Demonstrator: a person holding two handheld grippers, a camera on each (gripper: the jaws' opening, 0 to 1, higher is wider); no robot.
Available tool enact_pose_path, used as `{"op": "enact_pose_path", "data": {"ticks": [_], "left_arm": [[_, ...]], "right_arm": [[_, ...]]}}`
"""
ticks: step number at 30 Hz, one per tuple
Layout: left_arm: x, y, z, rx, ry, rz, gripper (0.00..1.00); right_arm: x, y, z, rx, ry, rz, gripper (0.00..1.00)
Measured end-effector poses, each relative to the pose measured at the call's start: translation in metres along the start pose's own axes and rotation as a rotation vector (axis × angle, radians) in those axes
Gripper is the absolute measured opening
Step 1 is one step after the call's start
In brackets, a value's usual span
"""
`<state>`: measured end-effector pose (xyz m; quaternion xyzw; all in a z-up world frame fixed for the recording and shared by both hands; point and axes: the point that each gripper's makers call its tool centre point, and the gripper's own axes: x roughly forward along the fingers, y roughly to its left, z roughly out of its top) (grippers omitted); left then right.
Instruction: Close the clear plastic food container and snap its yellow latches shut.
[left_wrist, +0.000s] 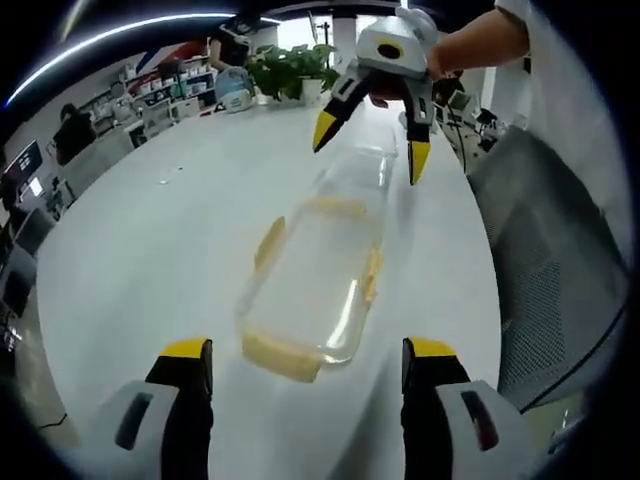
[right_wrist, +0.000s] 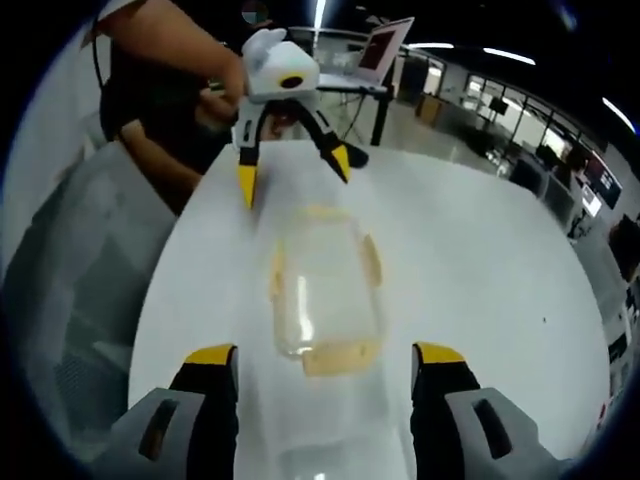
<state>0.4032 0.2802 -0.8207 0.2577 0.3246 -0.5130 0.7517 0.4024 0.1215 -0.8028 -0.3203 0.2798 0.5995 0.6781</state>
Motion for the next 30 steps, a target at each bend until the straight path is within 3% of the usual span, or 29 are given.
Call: {"op": "enact_pose_path", "data": {"ticks": [30], "left_arm": [[0.017,0.004,-0.017,0.156,0.129,-0.088,0.74]], "right_arm": [[0.027,-0.005,-0.016,-0.068,0.149,0.060,0.69]]}}
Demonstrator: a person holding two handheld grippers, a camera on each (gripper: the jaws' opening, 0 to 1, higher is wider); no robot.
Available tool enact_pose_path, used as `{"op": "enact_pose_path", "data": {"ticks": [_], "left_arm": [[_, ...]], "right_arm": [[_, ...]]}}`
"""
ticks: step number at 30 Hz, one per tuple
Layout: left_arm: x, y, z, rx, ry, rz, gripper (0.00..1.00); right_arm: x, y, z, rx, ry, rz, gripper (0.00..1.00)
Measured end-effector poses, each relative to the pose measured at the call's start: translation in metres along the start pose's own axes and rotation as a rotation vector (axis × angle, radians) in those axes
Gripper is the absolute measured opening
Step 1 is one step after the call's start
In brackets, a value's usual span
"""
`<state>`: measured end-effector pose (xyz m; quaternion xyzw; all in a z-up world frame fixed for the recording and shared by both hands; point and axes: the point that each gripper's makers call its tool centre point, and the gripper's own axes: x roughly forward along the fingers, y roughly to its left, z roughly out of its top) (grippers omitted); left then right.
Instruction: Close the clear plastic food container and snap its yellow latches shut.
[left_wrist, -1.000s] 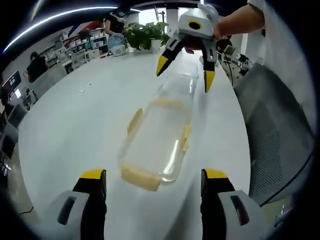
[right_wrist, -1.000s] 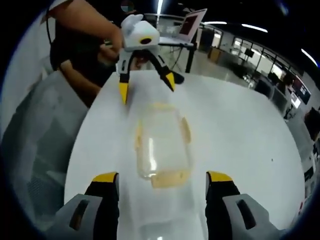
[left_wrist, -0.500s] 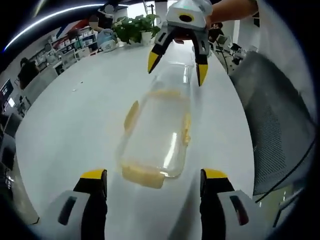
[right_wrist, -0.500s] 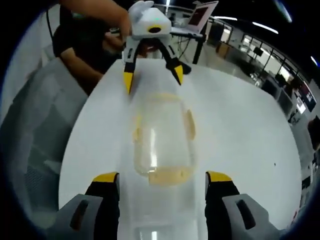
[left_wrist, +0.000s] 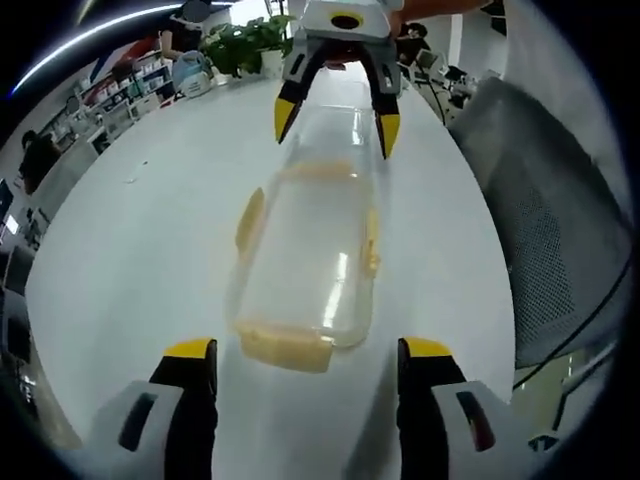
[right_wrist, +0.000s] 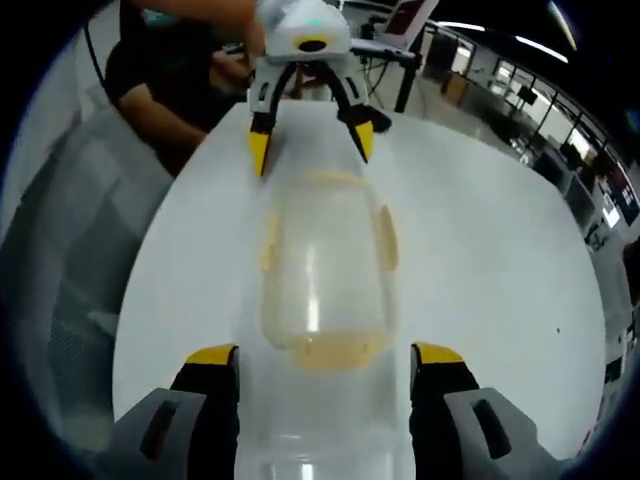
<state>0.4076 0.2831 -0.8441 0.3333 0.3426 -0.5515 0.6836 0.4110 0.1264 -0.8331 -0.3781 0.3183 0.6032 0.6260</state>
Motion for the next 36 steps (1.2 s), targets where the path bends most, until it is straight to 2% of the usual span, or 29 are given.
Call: {"op": "enact_pose_path", "data": {"ticks": [9,22,36], "left_arm": [[0.003,0.011,-0.002,0.043,0.027,-0.007,0.68],[0.011,0.014,-0.007,0.089,0.072,-0.043,0.65],[0.015,0.018,-0.006,0.110,0.066,-0.060,0.62]], "right_arm": [[0.005,-0.002,-0.007,-0.010,0.027,0.020,0.68],[0.015,-0.006,-0.010,-0.011,0.045,0.033,0.67],[0.021,-0.007,-0.012,0.001,0.050,0.045,0.64]]}}
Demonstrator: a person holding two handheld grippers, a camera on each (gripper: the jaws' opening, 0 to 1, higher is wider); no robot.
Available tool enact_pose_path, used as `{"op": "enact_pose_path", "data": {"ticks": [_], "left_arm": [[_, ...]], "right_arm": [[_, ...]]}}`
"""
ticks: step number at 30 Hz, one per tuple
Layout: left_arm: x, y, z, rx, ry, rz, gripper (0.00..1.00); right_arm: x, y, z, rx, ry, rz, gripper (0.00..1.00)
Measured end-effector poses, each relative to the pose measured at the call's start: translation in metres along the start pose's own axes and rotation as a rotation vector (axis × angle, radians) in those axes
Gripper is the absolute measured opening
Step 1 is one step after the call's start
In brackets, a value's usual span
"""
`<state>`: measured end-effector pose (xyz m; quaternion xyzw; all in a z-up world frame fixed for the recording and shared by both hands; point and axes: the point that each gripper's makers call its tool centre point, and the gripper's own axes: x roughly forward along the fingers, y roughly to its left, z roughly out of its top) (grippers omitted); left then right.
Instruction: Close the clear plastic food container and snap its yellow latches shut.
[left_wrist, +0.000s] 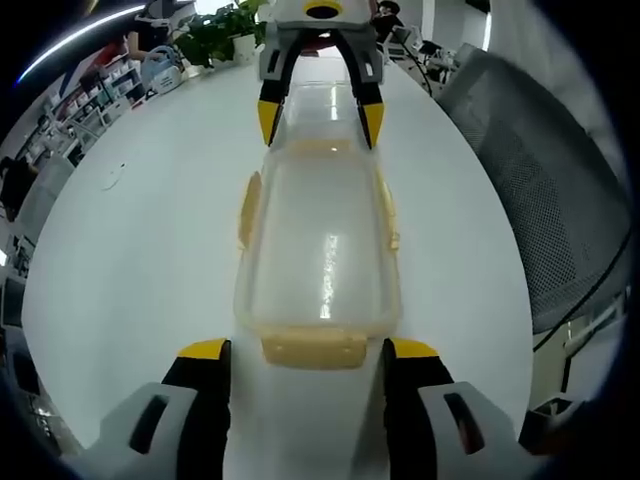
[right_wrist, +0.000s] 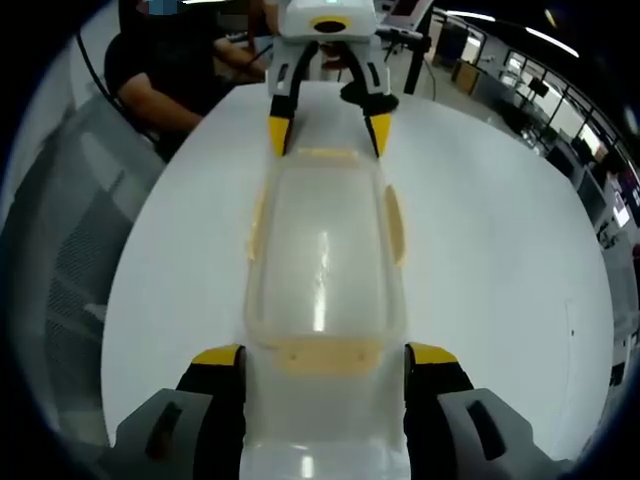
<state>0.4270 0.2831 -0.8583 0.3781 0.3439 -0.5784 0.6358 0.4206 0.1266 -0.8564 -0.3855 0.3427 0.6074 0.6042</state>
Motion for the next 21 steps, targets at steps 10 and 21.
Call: {"op": "enact_pose_path", "data": {"ticks": [10,21], "left_arm": [[0.002,-0.003,0.001,0.012,-0.006,-0.035,0.50],[0.002,-0.008,0.003,0.000,-0.007,-0.064,0.41]], "right_arm": [[0.006,0.000,-0.002,-0.017,0.023,0.002,0.59],[0.006,0.001,-0.005,0.033,0.024,0.030,0.54]]}}
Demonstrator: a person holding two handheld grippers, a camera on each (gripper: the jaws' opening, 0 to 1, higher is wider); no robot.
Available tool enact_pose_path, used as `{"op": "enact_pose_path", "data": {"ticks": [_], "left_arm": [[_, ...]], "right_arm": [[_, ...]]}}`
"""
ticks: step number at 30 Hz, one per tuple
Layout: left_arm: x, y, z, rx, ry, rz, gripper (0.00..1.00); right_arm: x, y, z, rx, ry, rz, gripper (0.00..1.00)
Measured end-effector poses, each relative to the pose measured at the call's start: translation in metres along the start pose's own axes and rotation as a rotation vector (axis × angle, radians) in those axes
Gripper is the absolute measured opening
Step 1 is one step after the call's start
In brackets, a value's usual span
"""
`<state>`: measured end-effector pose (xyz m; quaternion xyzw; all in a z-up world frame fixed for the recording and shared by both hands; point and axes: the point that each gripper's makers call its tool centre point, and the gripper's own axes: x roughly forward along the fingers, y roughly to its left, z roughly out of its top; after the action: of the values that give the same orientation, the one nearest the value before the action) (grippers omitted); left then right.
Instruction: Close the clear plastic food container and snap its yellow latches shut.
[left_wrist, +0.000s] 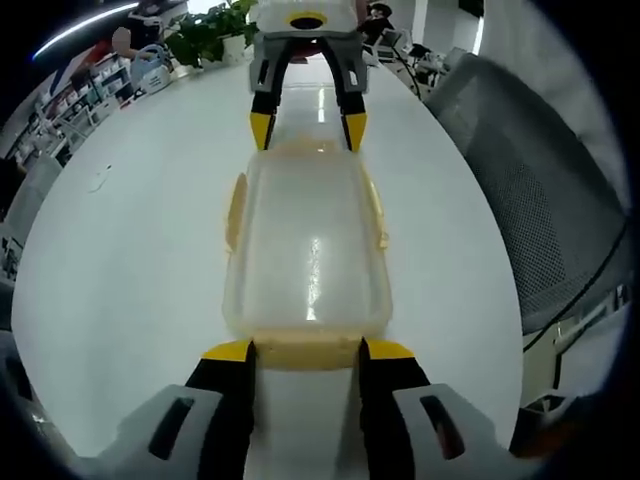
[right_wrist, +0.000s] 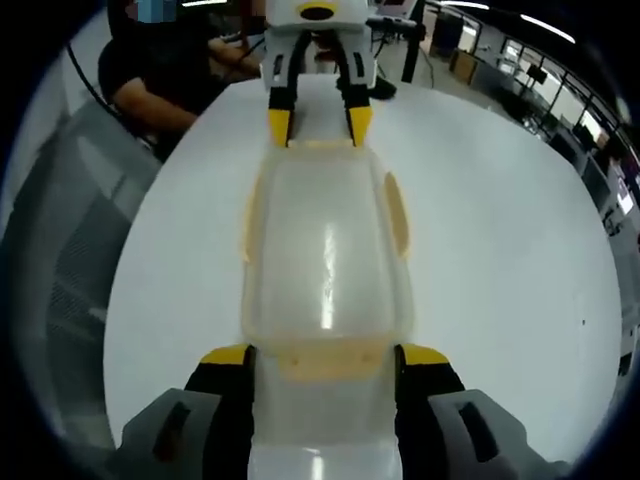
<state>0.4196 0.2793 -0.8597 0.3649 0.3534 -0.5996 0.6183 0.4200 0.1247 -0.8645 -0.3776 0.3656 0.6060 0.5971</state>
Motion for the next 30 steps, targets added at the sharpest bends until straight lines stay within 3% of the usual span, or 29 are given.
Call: {"op": "enact_pose_path", "data": {"ticks": [8,20,26,30], "left_arm": [[0.0004,-0.0006,0.0000,0.017,-0.002,0.000,0.40],[0.0001,-0.0020,-0.0004,-0.010,0.018,0.013,0.40],[0.0021,-0.0028,0.0011,-0.002,0.090,0.026,0.40],[0.0008,-0.0028,-0.0005,-0.005,0.081,0.015,0.40]], "right_arm": [[-0.0027,-0.0002,-0.0046,-0.022,0.028,0.004,0.40],[-0.0014,0.0019,-0.0038,-0.011,0.040,0.003,0.39],[-0.0009,0.0026,-0.0038,-0.026,0.058,0.009,0.39],[-0.0013,0.0030,-0.0035,-0.030,0.066,0.012,0.39]]}}
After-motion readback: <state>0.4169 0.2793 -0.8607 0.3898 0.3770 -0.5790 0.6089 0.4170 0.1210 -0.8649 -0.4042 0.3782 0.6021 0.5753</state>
